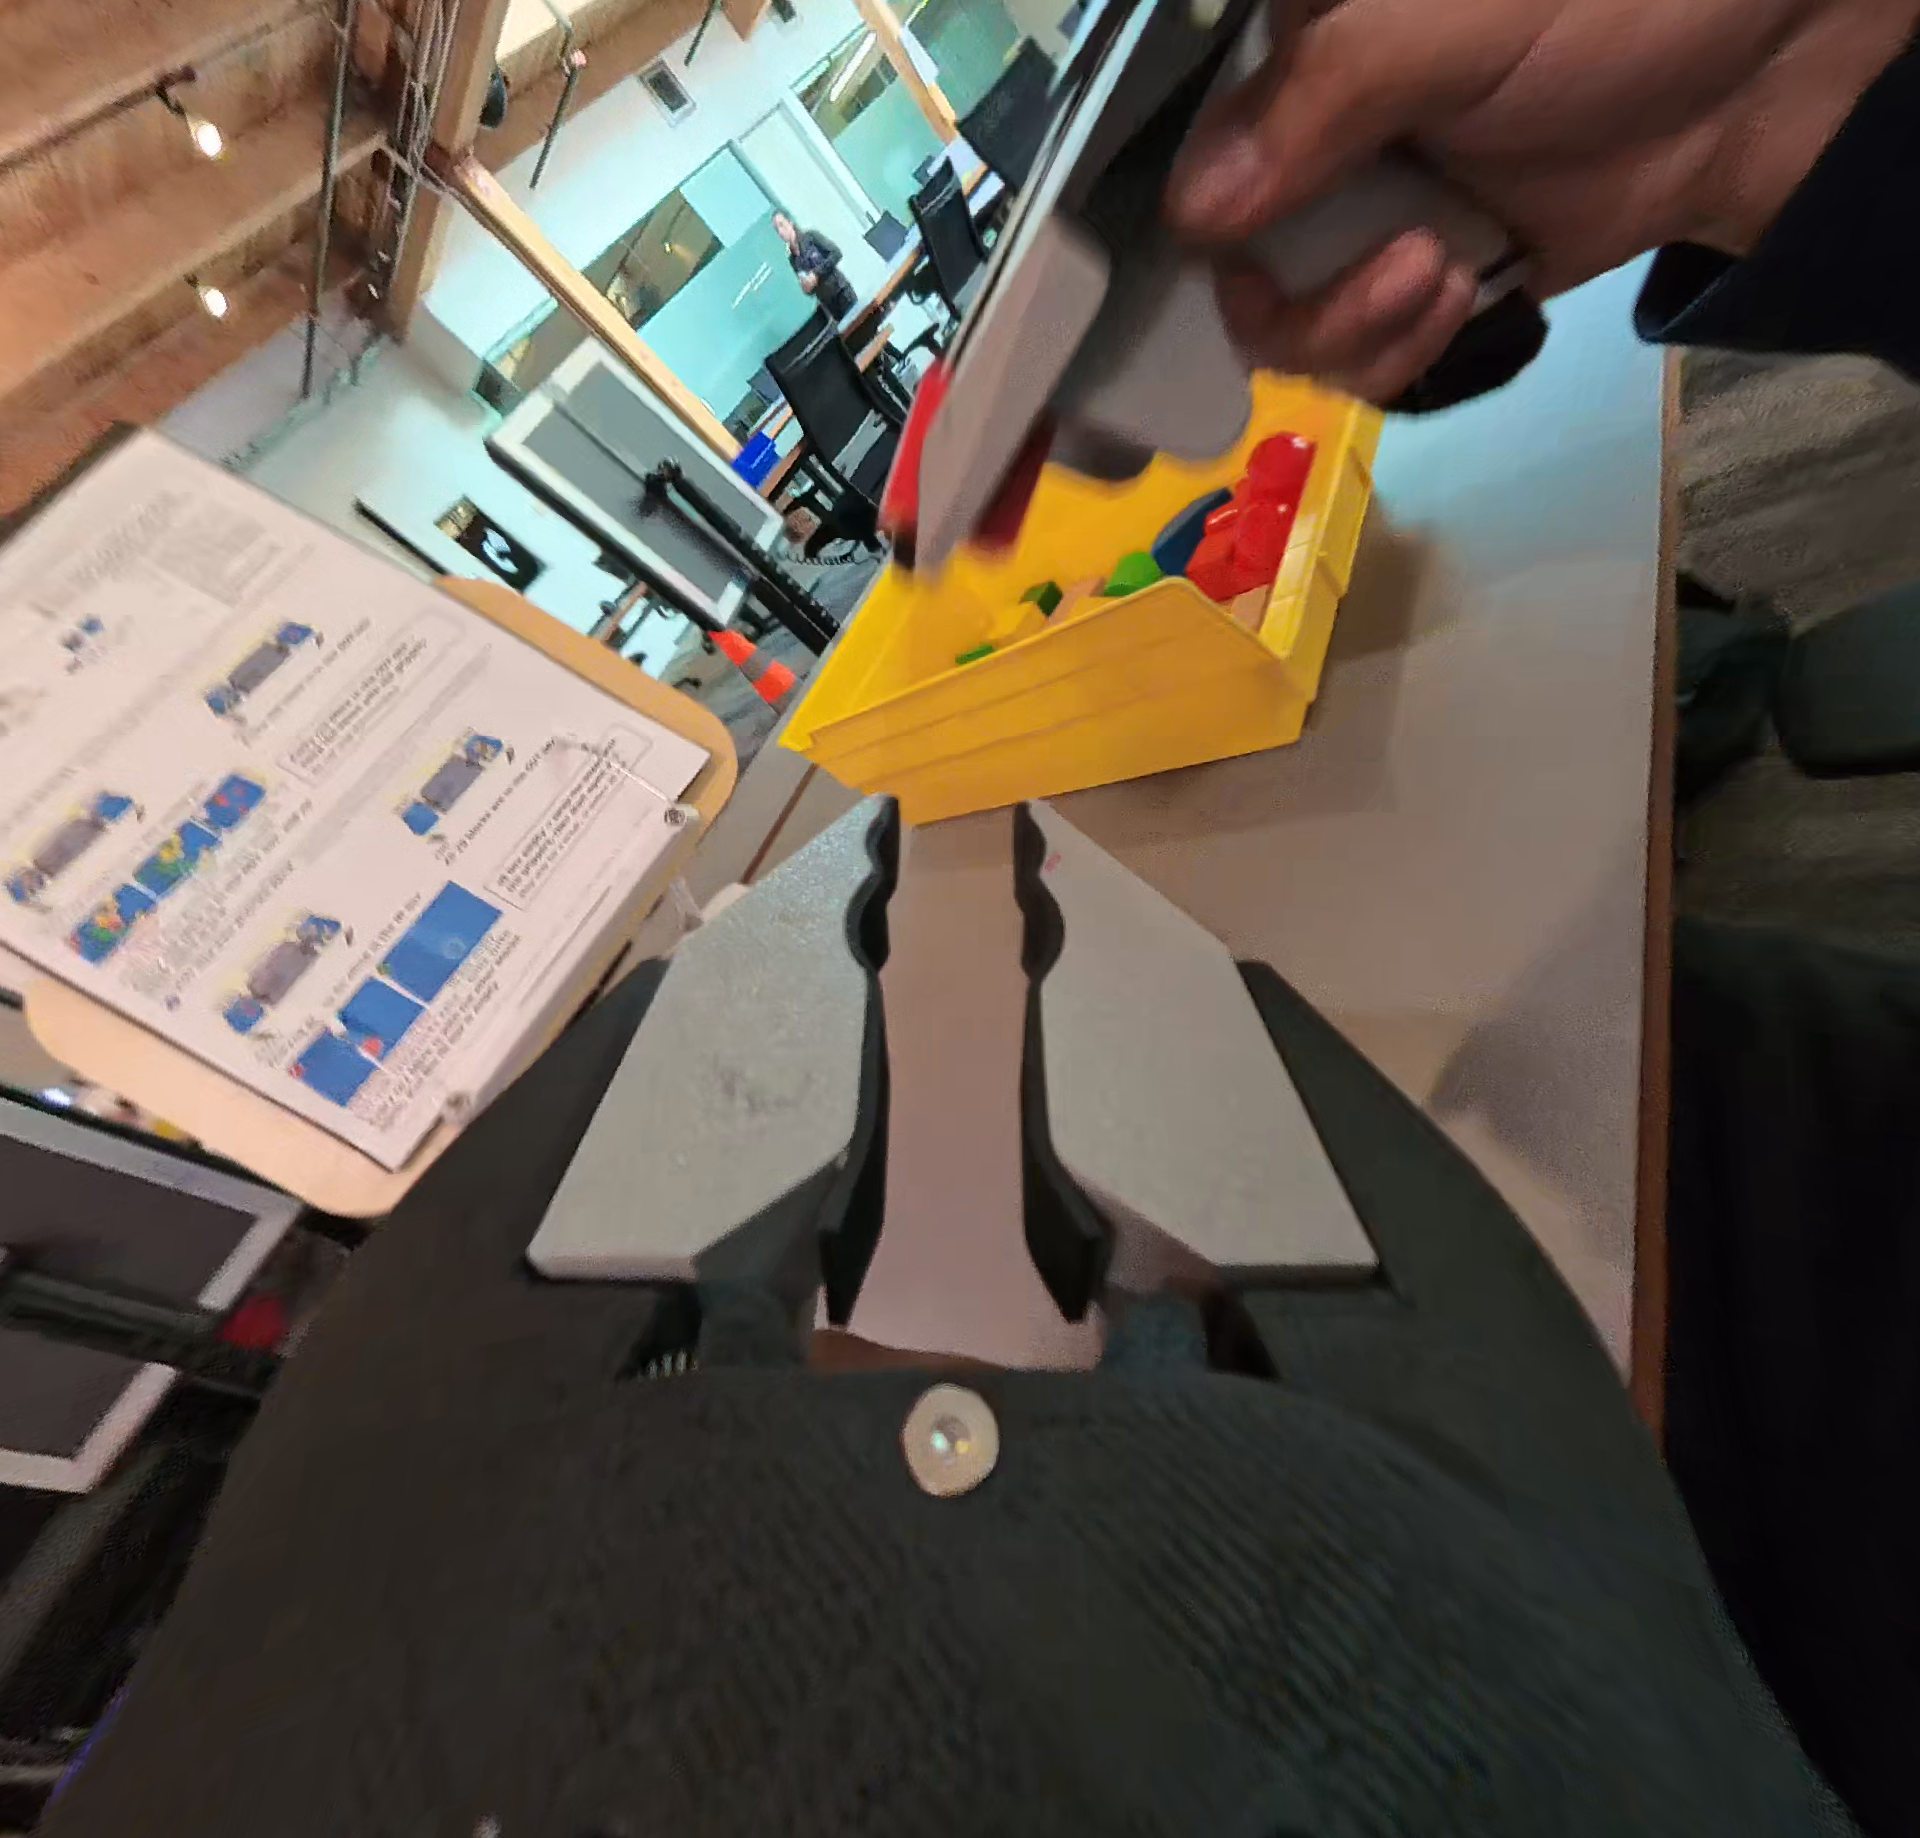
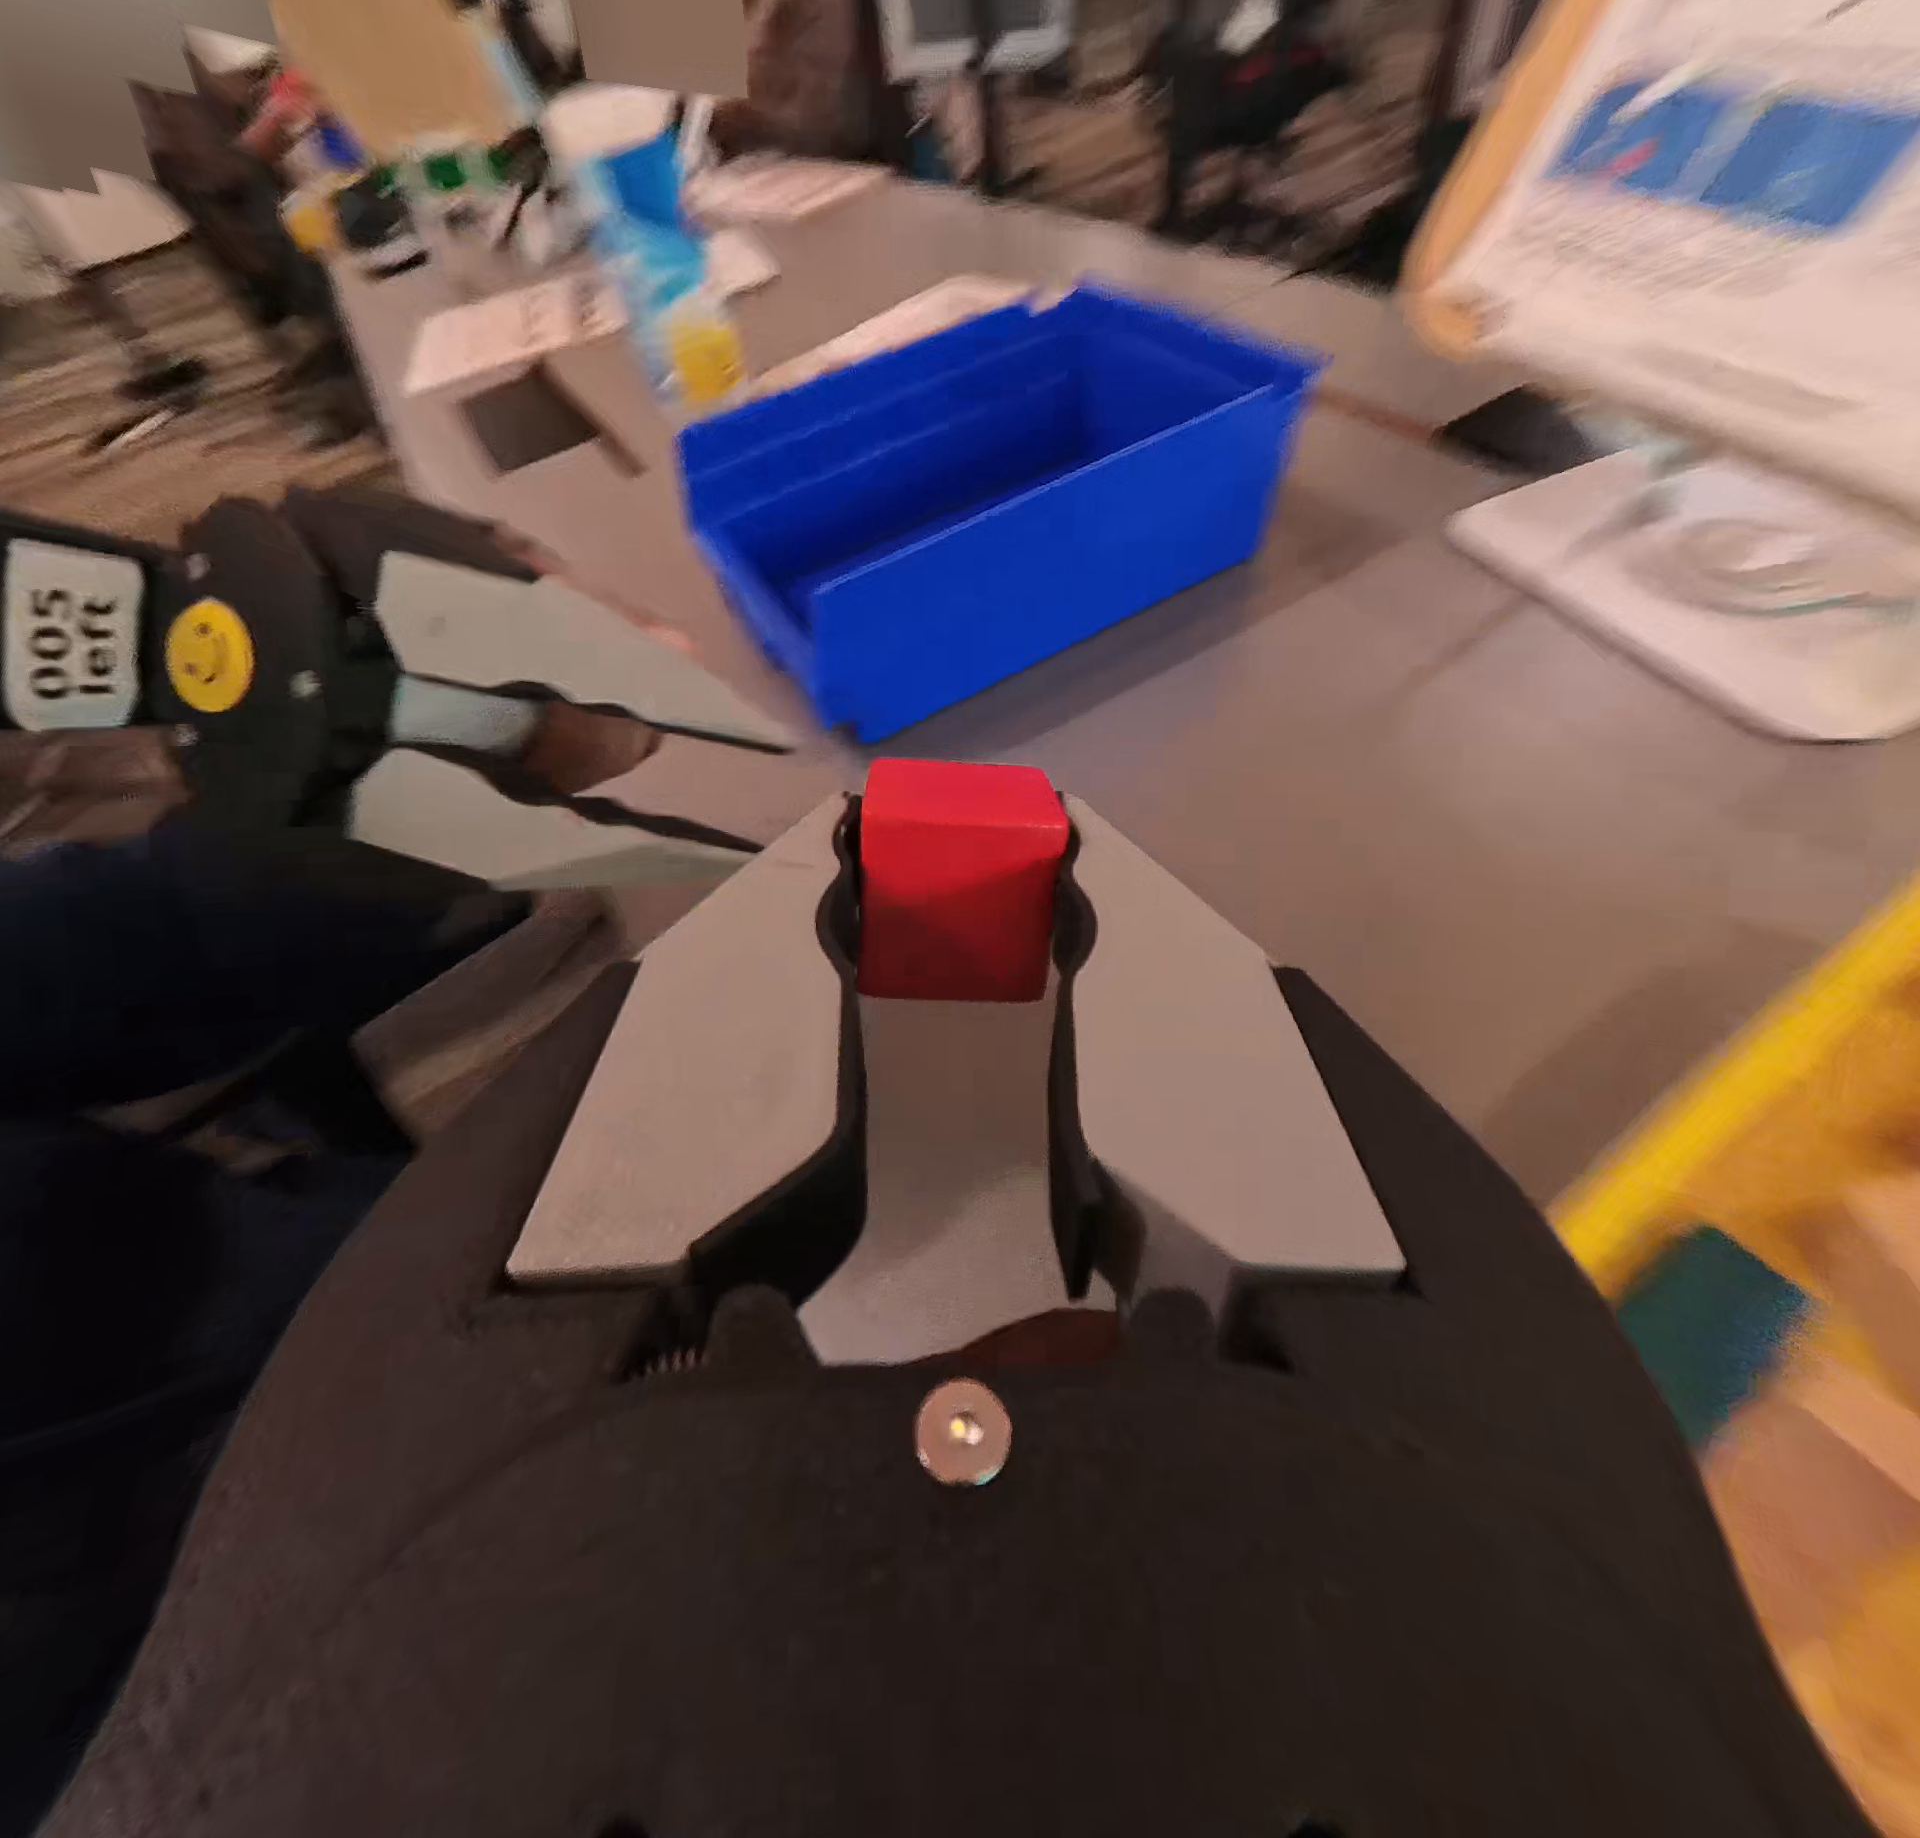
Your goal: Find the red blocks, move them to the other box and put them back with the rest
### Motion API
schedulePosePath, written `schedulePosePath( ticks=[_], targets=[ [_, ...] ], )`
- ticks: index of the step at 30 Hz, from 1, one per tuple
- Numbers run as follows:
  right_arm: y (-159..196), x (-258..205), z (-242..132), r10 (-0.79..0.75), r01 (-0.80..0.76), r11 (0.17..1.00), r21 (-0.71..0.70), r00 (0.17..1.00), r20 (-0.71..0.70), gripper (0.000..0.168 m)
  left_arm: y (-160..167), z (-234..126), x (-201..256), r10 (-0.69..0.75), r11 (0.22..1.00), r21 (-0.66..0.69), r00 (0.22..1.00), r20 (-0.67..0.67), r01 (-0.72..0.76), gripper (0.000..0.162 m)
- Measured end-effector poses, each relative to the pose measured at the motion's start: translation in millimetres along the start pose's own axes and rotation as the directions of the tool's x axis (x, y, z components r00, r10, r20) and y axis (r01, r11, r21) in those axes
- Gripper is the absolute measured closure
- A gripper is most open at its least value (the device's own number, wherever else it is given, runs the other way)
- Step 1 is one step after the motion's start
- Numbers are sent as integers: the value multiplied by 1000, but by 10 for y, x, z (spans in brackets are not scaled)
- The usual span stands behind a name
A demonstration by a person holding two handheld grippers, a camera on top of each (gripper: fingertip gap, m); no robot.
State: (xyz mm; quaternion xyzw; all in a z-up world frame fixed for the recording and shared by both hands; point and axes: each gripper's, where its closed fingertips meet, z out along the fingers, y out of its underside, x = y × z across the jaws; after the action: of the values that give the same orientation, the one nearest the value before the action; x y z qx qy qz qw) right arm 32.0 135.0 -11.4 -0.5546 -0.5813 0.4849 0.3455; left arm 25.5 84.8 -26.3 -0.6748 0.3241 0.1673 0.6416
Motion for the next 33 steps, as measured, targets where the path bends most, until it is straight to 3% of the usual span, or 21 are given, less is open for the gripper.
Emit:
schedulePosePath(
  ticks=[4, 7, 11, 13, 15, 17, 19, 24, 28, 33],
  targets=[
    [-492, 710, -938, 56, 53, 957, 286, 932, -359, 136, 205, -132, -369, -51, 996, -67, 994, 96, 58, 142],
    [-606, 1020, -1471, 21, 211, 927, 312, 798, -602, 137, 260, -200, -498, -52, 994, -88, 989, 137, 64, 142],
    [-533, 1361, -1367, 3, 216, 944, 250, 751, -660, 136, 293, -231, -553, -103, 988, -104, 984, 142, 118, 142],
    [-314, 1897, -1261, 53, 160, 966, 203, 647, -761, 134, 326, -222, -540, -178, 977, -98, 977, 117, 189, 142],
    [265, 2473, -1203, 37, -33, 999, 24, 494, -869, 120, 416, -193, -486, -274, 953, -118, 959, 68, 280, 139],
    [545, 2669, -1239, 19, -141, 989, -45, 424, -905, 129, 561, -183, -535, -296, 939, -155, 951, 86, 306, 138],
    [424, 2602, -1297, 67, -102, 994, 23, 456, -887, 119, 669, -178, -595, -298, 934, -174, 949, 101, 311, 138],
    [184, 2348, -1445, 197, -86, 980, 181, 582, -789, 111, 858, -153, -680, -321, 914, -222, 940, 118, 340, 135],
    [117, 2183, -1426, 211, -82, 974, 209, 649, -731, 112, 1211, -304, -904, -254, 882, -345, 940, 228, 322, 130],
    [23, 2045, -1415, 162, -32, 981, 191, 672, -723, 114, 1597, -645, -1361, -339, 815, -340, 862, 378, 470, 127]
  ],
)
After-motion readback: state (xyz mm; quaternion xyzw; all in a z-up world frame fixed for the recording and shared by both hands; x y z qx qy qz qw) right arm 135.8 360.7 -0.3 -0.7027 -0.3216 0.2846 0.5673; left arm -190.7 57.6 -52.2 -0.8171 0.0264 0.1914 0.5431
